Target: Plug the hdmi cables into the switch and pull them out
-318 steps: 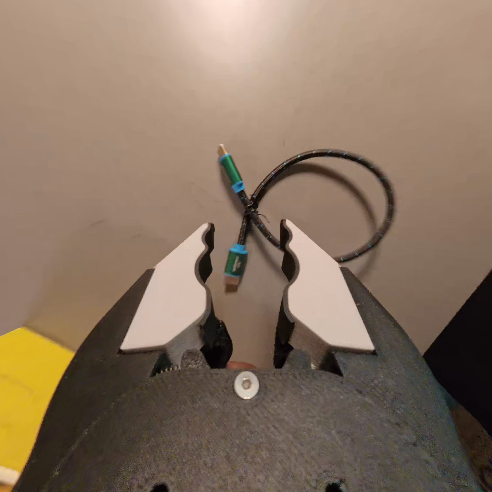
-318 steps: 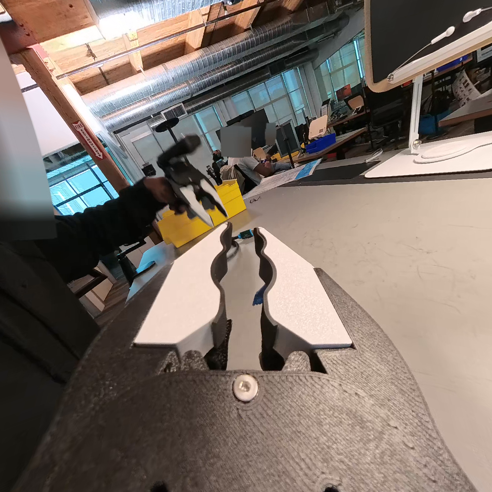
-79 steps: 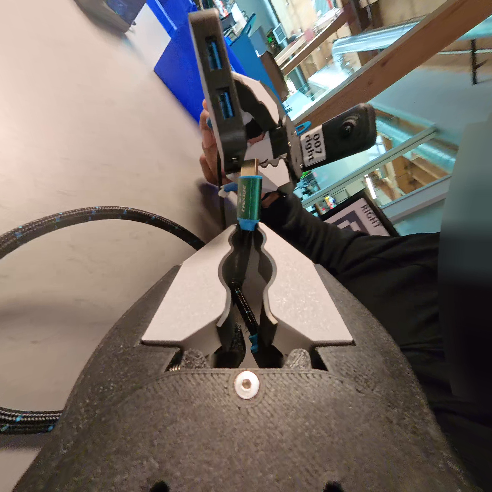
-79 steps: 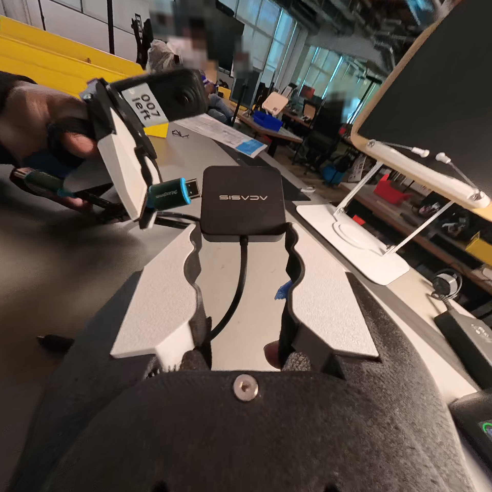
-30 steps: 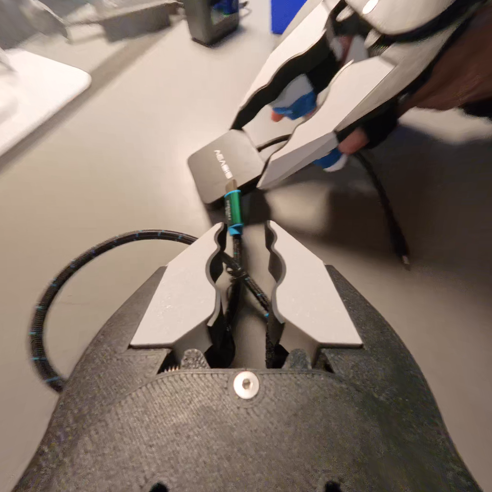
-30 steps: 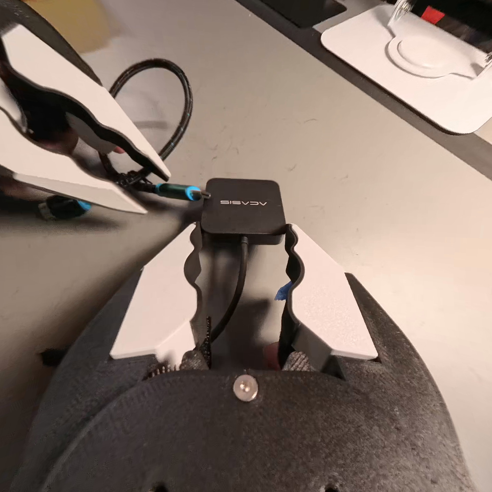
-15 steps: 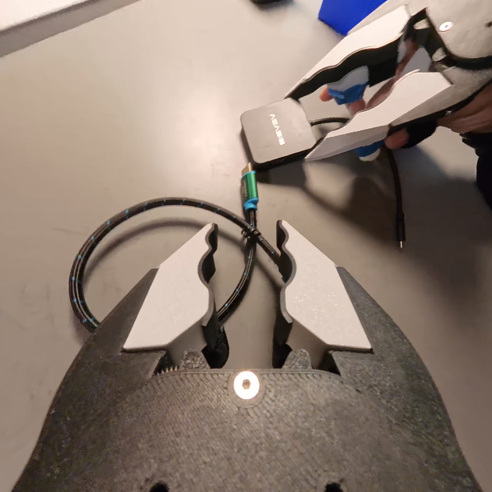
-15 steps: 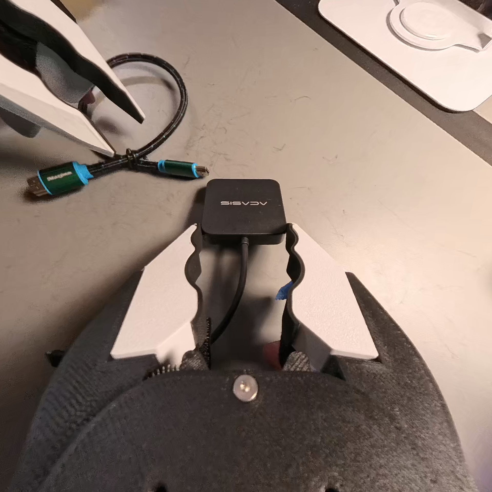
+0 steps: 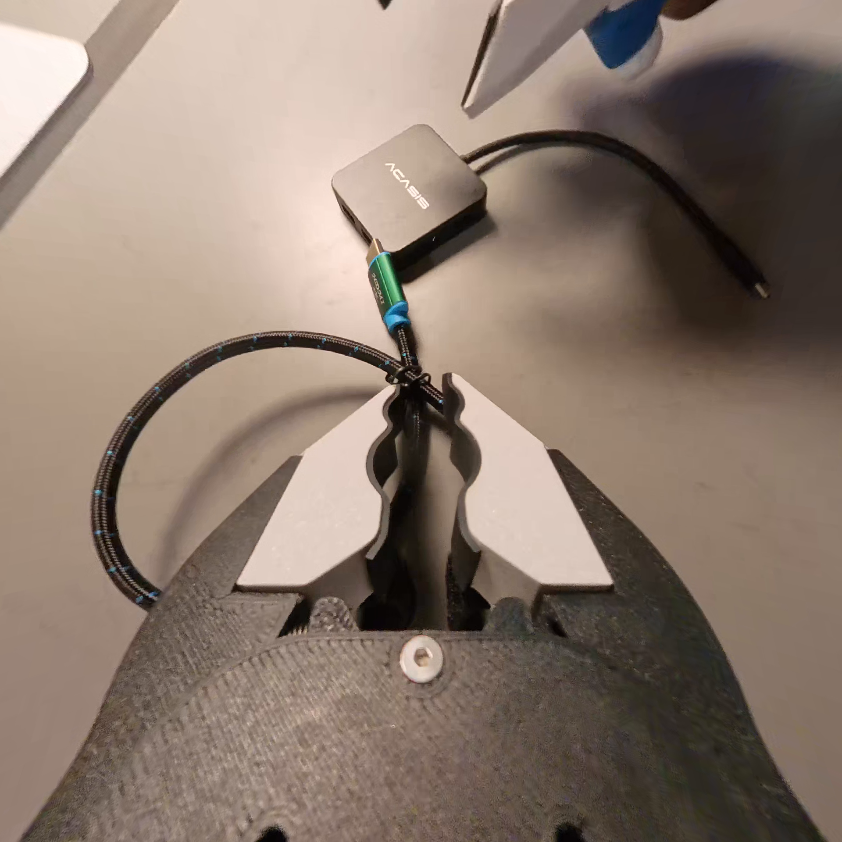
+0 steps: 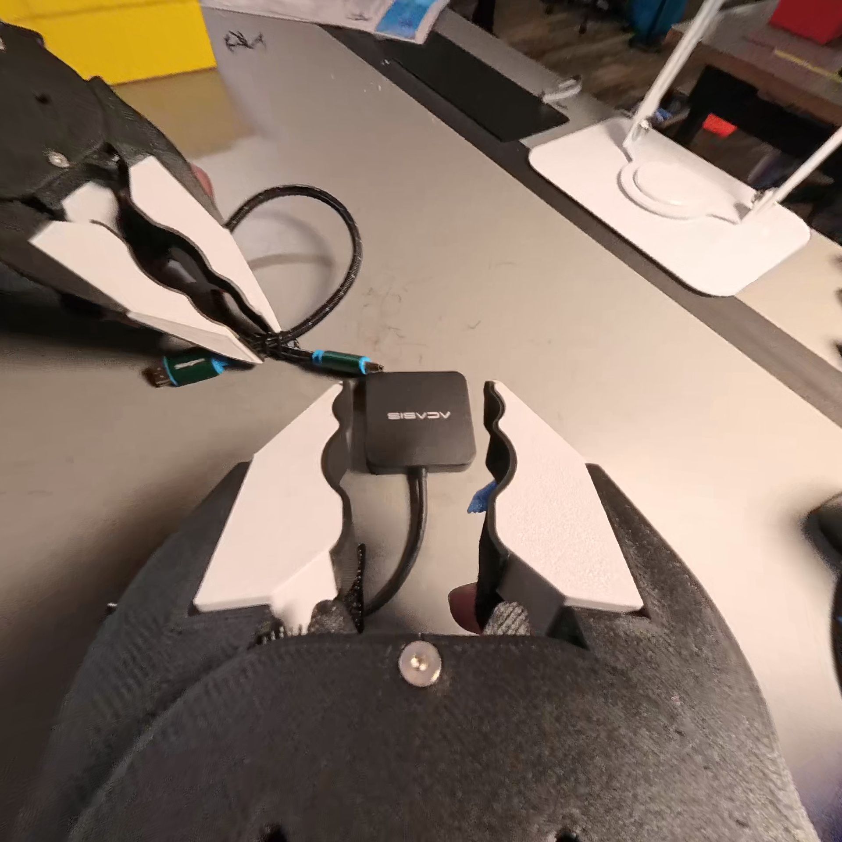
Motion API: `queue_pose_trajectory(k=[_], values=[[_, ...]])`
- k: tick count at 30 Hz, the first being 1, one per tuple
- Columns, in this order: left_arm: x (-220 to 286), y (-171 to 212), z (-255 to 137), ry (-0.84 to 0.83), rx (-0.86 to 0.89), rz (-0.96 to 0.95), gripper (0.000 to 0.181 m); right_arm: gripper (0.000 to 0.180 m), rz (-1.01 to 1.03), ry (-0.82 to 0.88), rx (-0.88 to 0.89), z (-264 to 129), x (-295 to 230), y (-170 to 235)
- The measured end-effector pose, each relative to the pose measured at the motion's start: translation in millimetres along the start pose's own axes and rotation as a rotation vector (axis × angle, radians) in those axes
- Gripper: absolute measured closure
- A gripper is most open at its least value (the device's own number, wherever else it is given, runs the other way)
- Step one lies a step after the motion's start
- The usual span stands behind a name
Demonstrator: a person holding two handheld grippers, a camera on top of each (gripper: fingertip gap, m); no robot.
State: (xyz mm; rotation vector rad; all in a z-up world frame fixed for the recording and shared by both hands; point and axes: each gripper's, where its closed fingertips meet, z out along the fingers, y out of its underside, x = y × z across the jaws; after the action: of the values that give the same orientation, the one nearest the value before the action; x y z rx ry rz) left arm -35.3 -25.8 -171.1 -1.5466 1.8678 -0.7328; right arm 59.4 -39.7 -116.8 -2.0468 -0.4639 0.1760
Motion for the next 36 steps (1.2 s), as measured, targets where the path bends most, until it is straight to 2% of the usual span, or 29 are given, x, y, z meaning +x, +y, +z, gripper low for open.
queue_pose_trajectory(k=[1, 6, 9, 14, 15, 17, 20, 23, 29, 32, 36], values=[[1, 0, -1, 0.001, 0.0, 0.036, 0.164, 0.118, -0.022, -0.025, 0.003, 2, -6, 0], [16, 2, -7, 0.082, 0.012, 0.224, 0.167, 0.117, -0.235, -0.168, -0.01, 13, -50, 9], [26, 5, -13, 0.148, 0.016, 0.275, 0.168, 0.12, -0.388, -0.241, -0.035, 16, -77, 19], [28, 10, -19, 0.189, -0.004, 0.264, 0.167, 0.144, -0.598, -0.169, -0.136, 30, -88, 36], [26, 10, -20, 0.178, -0.011, 0.253, 0.166, 0.156, -0.614, -0.155, -0.135, 33, -89, 36], [20, 7, -21, 0.138, -0.019, 0.222, 0.161, 0.164, -0.615, -0.155, -0.124, 36, -92, 34], [22, 13, -21, 0.137, -0.073, 0.207, 0.157, 0.164, -0.608, -0.152, -0.123, 36, -91, 34], [18, 16, -21, 0.097, -0.089, 0.26, 0.163, 0.164, -0.592, -0.151, -0.114, 35, -87, 33], [1, 9, -33, 0.074, -0.027, 0.237, 0.174, 0.165, -0.553, -0.171, -0.052, 25, -84, 20], [-27, 30, -40, -0.015, -0.113, 0.265, 0.172, 0.165, -0.554, -0.135, -0.07, 21, -69, 24], [-59, 51, -50, -0.057, -0.135, 0.172, 0.17, 0.165, -0.535, -0.142, -0.052, 18, -61, 25]])
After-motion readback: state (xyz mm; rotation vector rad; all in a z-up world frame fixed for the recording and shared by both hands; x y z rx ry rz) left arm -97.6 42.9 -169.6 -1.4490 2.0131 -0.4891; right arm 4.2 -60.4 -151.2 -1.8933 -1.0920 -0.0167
